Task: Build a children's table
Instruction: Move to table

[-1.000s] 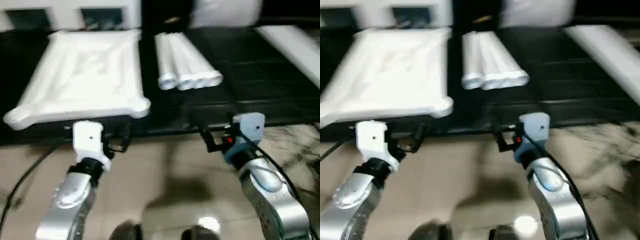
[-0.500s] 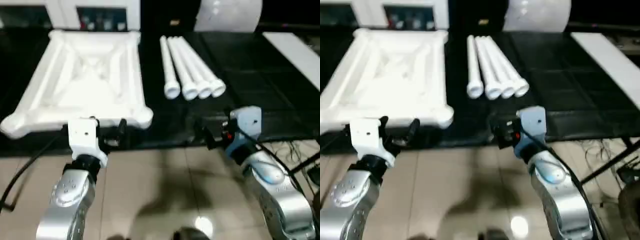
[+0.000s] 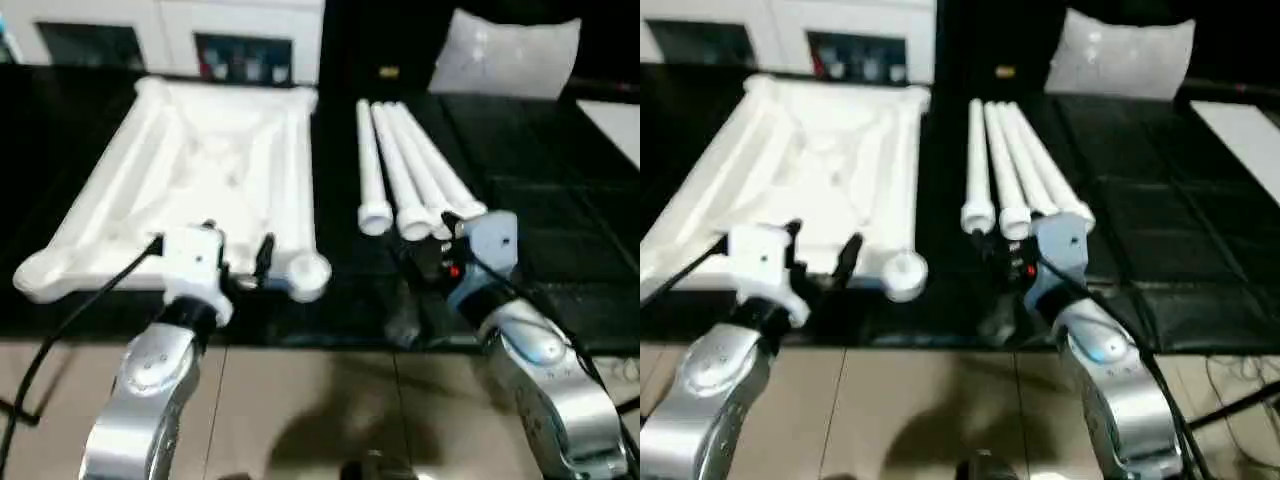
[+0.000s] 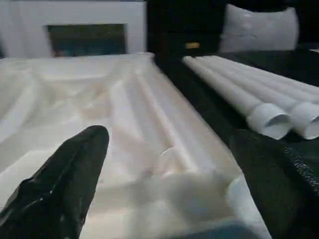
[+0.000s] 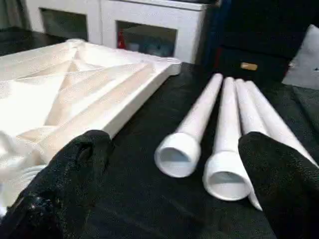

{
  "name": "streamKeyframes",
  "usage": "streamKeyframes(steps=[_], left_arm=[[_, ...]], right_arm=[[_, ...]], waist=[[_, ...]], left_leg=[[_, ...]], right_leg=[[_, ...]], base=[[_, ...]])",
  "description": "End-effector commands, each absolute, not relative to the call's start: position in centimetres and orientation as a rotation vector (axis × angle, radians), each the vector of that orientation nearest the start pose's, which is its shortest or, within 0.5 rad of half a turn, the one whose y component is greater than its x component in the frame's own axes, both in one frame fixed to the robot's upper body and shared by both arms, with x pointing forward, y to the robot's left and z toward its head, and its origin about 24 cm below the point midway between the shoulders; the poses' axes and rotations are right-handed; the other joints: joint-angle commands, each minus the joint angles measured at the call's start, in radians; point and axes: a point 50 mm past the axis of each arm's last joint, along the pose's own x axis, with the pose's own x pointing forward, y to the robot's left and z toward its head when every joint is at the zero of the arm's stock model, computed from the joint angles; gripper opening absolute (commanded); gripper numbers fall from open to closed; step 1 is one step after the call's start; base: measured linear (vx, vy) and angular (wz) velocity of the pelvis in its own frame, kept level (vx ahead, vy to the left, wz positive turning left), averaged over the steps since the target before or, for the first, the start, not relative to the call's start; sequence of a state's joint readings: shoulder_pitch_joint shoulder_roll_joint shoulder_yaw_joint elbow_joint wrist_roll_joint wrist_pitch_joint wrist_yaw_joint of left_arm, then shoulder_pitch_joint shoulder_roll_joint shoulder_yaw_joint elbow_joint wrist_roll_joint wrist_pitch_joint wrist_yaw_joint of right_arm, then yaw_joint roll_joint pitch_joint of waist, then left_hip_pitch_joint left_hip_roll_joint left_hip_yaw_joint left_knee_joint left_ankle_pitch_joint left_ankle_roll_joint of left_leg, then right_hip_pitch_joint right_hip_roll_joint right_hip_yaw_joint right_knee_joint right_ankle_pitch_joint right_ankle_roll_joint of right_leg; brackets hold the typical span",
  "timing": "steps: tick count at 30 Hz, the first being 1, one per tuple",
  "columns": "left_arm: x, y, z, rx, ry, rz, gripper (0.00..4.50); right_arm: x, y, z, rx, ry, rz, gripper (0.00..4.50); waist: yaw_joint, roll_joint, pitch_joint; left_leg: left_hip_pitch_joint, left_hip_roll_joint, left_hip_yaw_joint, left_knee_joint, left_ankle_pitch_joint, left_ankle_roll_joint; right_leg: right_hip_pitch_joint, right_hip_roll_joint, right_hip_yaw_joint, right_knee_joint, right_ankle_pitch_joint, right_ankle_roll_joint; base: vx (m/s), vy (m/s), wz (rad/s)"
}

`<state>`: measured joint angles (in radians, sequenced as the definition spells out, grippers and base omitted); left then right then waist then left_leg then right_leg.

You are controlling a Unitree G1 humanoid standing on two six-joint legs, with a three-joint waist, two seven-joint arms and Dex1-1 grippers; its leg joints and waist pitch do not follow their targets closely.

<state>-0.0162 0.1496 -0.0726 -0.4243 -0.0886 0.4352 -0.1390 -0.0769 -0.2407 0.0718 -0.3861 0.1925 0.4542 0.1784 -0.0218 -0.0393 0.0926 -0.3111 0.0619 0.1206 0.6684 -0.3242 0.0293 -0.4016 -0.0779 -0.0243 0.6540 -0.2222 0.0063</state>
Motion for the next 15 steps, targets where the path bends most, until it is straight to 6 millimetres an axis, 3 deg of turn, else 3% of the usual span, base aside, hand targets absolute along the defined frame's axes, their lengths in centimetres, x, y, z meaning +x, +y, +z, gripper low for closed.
streamKeyframes(steps=[1, 2, 3, 4, 5, 6, 7, 8, 9, 10, 11, 12, 13, 14, 15], left_arm=[[24.70, 13.61, 10.23, 0.081, 0.006, -0.287, 4.48], [24.73, 13.58, 10.27, 0.081, 0.005, -0.290, 4.48], [24.79, 13.54, 10.30, 0.082, 0.005, -0.299, 4.48], [24.82, 13.50, 10.30, 0.082, 0.006, -0.308, 4.48], [24.83, 13.49, 10.29, 0.081, 0.007, -0.311, 4.48], [24.83, 13.47, 10.27, 0.084, 0.008, -0.318, 4.48], [24.83, 13.47, 10.23, 0.084, 0.010, -0.322, 4.48], [24.85, 13.48, 10.18, 0.084, 0.012, -0.324, 4.48], [24.85, 13.48, 10.14, 0.085, 0.013, -0.326, 4.48], [24.82, 13.46, 10.11, 0.083, 0.014, -0.330, 4.48], [24.78, 13.45, 10.05, 0.084, 0.016, -0.334, 4.48], [24.76, 13.45, 9.97, 0.090, 0.020, -0.340, 4.48], [24.74, 13.47, 9.96, 0.093, 0.020, -0.343, 4.48], [24.72, 13.51, 9.95, 0.093, 0.019, -0.345, 4.48], [24.73, 13.62, 9.97, 0.099, 0.020, -0.355, 4.48]], right_arm=[[25.42, -14.93, 10.78, -0.081, 0.011, 0.303, 4.50], [25.36, -14.92, 10.74, -0.080, 0.011, 0.302, 4.50], [25.23, -14.87, 10.58, -0.080, 0.016, 0.300, 4.50], [25.16, -14.82, 10.48, -0.084, 0.018, 0.300, 4.50], [25.14, -14.80, 10.46, -0.086, 0.019, 0.300, 4.50], [25.09, -14.75, 10.47, -0.086, 0.018, 0.300, 4.50], [25.05, -14.72, 10.52, -0.085, 0.016, 0.301, 4.50], [25.05, -14.72, 10.59, -0.091, 0.014, 0.302, 4.50], [25.05, -14.73, 10.62, -0.094, 0.012, 0.304, 4.50], [25.05, -14.75, 10.67, -0.096, 0.010, 0.305, 4.50], [25.06, -14.77, 10.70, -0.101, 0.009, 0.309, 4.50], [25.10, -14.78, 10.73, -0.106, 0.007, 0.317, 4.50], [25.12, -14.77, 10.74, -0.105, 0.006, 0.324, 4.50], [25.13, -14.76, 10.76, -0.103, 0.006, 0.332, 4.50], [25.17, -14.82, 10.80, -0.105, 0.008, 0.338, 4.50]], waist=[[0.034, -0.007, -0.057], [0.035, -0.012, -0.054], [0.034, 0.009, -0.034], [0.033, 0.018, -0.038], [0.036, 0.039, -0.027], [0.016, 0.086, -0.014], [-0.012, 0.091, -0.020], [-0.030, 0.113, -0.025], [-0.048, 0.114, -0.044], [-0.055, 0.111, -0.049], [-0.056, 0.108, -0.048], [-0.058, 0.079, -0.045], [-0.055, 0.061, -0.049], [-0.020, 0.031, -0.055], [0.006, 0.021, -0.066]], left_leg=[[-0.076, 0.037, -0.033, 0.047, -0.034, 0.133], [-0.105, 0.040, -0.043, 0.064, 0.041, 0.057], [-0.112, 0.054, -0.047, 0.062, 0.077, 0.018], [-0.115, 0.062, -0.051, 0.052, 0.108, 0.005], [-0.109, 0.074, -0.053, 0.022, 0.121, 0.004], [-0.057, 0.126, -0.051, -0.108, -0.015, 0.011], [-0.050, 0.146, -0.073, -0.133, -0.103, 0.015], [0.036, 0.199, -0.122, -0.166, -0.330, 0.005], [0.081, 0.217, -0.164, -0.177, -0.336, 0.061], [0.100, 0.216, -0.174, -0.169, -0.252, 0.136], [0.108, 0.217, -0.178, -0.160, -0.167, 0.212], [0.091, 0.192, -0.145, -0.143, -0.020, 0.349], [0.072, 0.158, -0.115, -0.128, -0.008, 0.345], [-0.024, 0.040, -0.020, -0.047, -0.023, 0.278], [-0.117, 0.044, -0.030, 0.053, 0.024, 0.197]], right_leg=[[0.167, -0.194, 0.173, -0.168, -0.381, -0.195], [0.175, -0.162, 0.146, -0.157, -0.412, -0.250], [0.160, -0.153, 0.121, -0.169, -0.413, -0.308], [0.158, -0.138, 0.103, -0.168, -0.419, -0.329], [0.144, -0.123, 0.077, -0.172, -0.449, -0.329], [0.104, -0.025, 0.000, -0.153, -0.503, -0.252], [0.101, 0.015, -0.023, -0.115, -0.441, -0.216], [0.040, 0.031, -0.028, -0.040, -0.314, -0.177], [0.023, 0.020, -0.032, 0.013, -0.151, -0.121], [-0.001, 0.018, -0.032, 0.025, -0.107, -0.080], [-0.020, 0.010, -0.030, 0.038, -0.088, -0.044], [-0.029, -0.020, -0.008, 0.018, -0.038, -0.011], [-0.007, -0.034, 0.009, -0.027, -0.013, -0.028], [0.101, -0.078, 0.087, -0.121, -0.012, -0.143], [0.214, -0.175, 0.162, -0.160, -0.208, -0.231]], base=[[0.116, -0.067, -0.03], [0.110, -0.031, -0.09], [0.121, -0.020, -0.12], [0.121, -0.020, -0.12], [0.112, 0.028, -0.05], [0.119, 0.101, -0.08], [0.119, 0.101, -0.08], [0.162, 0.114, 0.00], [0.166, 0.077, 0.07], [0.166, 0.077, 0.07], [0.140, 0.043, 0.02], [0.134, -0.006, 0.04], [0.134, -0.006, 0.04], [0.136, -0.056, 0.11], [0.155, -0.061, 0.01]])
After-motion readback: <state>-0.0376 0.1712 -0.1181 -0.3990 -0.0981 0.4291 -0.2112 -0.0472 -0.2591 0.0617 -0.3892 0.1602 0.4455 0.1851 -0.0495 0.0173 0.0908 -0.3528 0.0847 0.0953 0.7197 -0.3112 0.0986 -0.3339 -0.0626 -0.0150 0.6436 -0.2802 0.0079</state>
